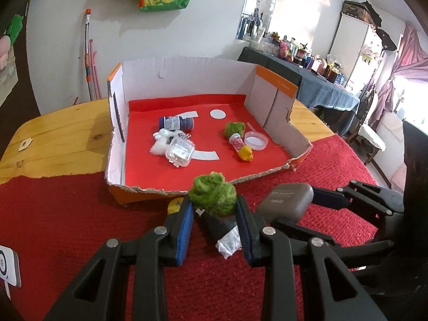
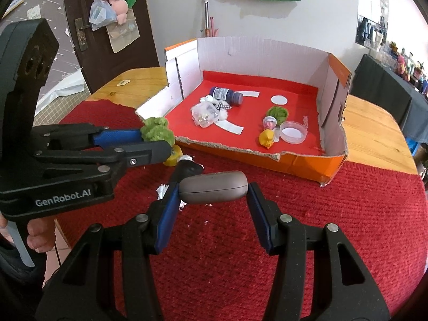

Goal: Organize objects
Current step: 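Carry the green ball with the left tool while the right tool carries the eye shadow case into the box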

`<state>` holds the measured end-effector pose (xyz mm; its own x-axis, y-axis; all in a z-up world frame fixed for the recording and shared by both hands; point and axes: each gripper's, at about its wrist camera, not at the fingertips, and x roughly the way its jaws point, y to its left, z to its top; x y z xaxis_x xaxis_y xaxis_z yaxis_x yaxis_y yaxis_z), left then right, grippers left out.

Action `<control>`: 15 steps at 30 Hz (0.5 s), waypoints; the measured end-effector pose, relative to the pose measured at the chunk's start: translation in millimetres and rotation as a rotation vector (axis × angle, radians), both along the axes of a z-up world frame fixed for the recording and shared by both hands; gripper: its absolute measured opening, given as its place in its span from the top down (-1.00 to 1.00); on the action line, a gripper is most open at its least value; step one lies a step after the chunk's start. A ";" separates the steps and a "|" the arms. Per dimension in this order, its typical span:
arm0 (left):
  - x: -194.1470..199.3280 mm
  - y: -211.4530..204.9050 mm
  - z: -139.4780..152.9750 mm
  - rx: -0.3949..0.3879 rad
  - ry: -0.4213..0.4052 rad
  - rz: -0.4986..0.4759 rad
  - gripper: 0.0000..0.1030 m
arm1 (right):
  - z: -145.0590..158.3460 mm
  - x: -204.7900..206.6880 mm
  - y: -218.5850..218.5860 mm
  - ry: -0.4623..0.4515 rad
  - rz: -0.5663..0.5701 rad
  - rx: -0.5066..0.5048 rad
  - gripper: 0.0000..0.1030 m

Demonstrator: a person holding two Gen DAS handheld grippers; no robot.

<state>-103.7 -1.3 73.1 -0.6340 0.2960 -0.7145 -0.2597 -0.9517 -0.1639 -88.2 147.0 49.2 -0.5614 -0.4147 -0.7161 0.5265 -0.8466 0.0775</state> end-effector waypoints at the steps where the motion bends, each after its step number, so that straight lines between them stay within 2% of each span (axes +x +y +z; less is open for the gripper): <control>1: -0.6 -0.4 1.8 0.001 0.004 0.001 0.35 | 2.6 -0.1 0.4 0.006 0.000 -0.002 0.04; 8: -10.9 -3.7 9.6 0.004 0.013 0.013 0.35 | 21.5 -6.0 3.0 0.045 -0.001 -0.014 0.04; 15: -32.1 -6.0 6.9 -0.011 -0.009 0.019 0.35 | 27.1 -25.0 2.1 0.045 -0.009 -0.025 0.04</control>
<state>-135.9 -7.3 80.0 -0.6333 0.2761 -0.7230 -0.2397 -0.9582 -0.1559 -113.3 149.2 76.3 -0.5965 -0.4269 -0.6797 0.5221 -0.8495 0.0753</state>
